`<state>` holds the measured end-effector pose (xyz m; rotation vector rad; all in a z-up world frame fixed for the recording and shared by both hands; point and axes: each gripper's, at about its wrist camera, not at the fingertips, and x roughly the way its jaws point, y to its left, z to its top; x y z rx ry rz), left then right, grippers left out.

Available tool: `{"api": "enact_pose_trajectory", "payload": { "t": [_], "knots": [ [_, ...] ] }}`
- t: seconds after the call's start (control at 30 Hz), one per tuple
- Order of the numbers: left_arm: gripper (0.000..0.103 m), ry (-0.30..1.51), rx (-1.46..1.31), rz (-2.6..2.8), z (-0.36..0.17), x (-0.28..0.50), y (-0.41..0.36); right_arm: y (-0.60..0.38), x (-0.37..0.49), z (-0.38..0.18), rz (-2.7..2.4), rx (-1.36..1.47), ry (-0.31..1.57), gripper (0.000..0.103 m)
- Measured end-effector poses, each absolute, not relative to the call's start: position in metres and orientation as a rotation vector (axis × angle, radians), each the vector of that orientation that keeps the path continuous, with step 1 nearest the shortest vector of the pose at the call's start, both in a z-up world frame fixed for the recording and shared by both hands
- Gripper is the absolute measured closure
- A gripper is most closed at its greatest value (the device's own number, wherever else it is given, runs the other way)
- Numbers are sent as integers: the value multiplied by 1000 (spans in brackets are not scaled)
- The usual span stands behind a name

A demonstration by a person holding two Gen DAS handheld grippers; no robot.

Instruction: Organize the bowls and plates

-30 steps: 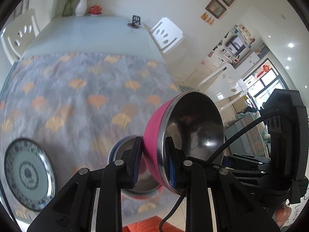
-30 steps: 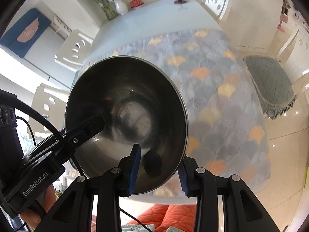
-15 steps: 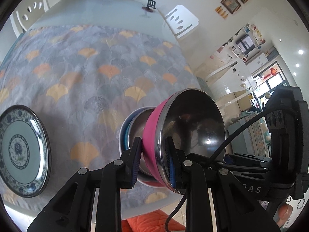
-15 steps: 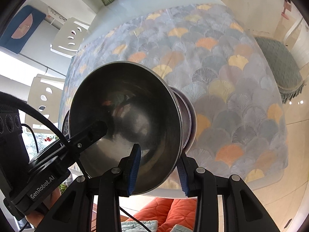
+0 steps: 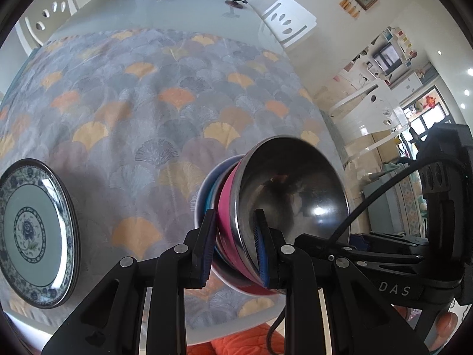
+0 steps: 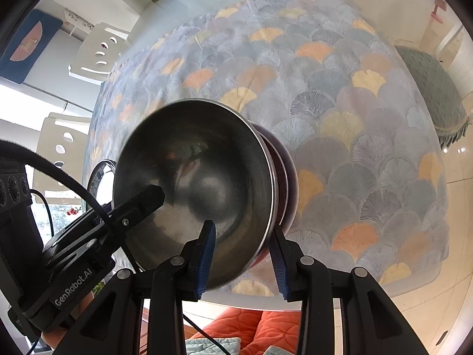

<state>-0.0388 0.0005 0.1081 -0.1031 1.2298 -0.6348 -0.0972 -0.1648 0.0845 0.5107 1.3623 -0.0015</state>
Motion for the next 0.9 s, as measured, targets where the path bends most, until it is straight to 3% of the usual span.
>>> {"api": "enact_pose_trajectory", "payload": {
  "t": [0.53, 0.9],
  "knots": [
    [82, 1205, -141, -618, 119, -35, 16, -174, -105, 110, 7, 510, 1305, 68],
    [79, 1088, -119, -630, 173, -42, 32, -168, -111, 164, -6, 483, 1175, 67]
  ]
}}
